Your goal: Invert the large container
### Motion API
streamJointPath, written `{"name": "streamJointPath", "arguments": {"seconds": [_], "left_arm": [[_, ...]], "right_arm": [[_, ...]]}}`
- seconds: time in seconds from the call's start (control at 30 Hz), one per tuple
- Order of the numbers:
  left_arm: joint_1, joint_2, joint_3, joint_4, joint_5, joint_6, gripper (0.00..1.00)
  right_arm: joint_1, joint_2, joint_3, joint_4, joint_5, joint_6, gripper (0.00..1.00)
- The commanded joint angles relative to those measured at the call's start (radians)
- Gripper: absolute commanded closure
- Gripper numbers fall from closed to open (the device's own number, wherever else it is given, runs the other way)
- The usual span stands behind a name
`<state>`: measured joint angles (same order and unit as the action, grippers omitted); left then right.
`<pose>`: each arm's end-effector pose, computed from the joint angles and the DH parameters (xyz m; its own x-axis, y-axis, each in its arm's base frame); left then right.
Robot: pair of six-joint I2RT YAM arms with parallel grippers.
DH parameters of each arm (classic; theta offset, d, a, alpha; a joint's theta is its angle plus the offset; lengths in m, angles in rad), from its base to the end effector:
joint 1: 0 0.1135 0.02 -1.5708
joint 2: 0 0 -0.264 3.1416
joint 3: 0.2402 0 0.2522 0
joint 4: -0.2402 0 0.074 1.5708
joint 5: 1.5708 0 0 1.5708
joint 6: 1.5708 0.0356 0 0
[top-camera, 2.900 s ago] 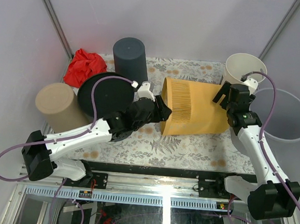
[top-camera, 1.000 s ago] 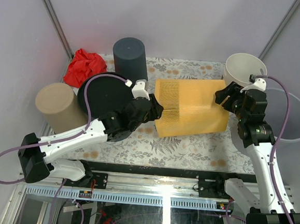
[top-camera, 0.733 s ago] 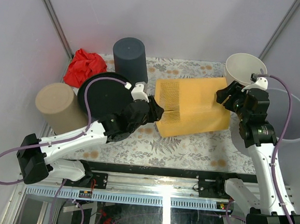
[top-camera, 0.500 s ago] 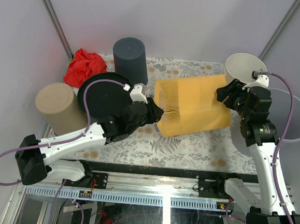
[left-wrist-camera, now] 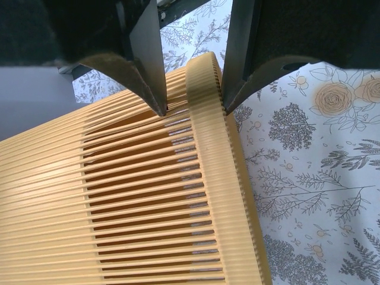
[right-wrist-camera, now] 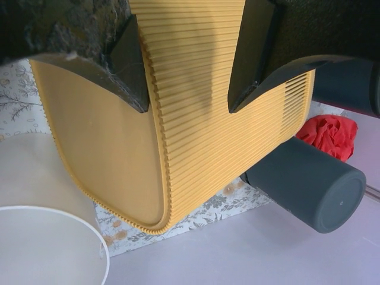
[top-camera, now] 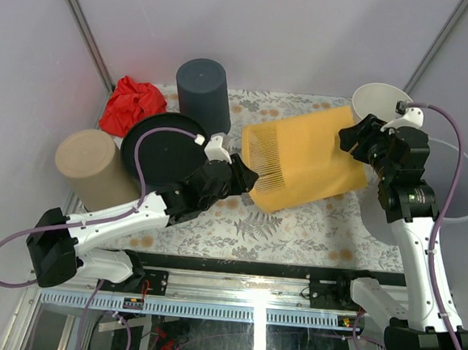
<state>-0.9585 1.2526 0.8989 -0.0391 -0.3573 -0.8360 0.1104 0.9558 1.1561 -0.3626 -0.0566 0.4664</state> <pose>0.1752 -0.2278 0.2946 -0.5785 -0.3857 -0.7187 0.2263 0.7707 -0.5957 0.2024 0.0245 0.4190 -0.2179 0.4276 -0.8773 -0.0756 0.8888 0.4519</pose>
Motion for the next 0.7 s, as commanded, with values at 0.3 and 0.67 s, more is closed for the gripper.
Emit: {"name": "streamJointPath", "arguments": {"seconds": [0.3,0.67], "left_arm": [[-0.020,0.065,0.013,0.158,0.106,0.018,0.62],[-0.019,0.113,0.003,0.225,0.118,0.011,0.62]], "right_arm": [[0.024,0.054,0.133,0.045,-0.199,0.028,0.40],[0.032,0.079,0.189,0.017,-0.216,0.022,0.41]]}}
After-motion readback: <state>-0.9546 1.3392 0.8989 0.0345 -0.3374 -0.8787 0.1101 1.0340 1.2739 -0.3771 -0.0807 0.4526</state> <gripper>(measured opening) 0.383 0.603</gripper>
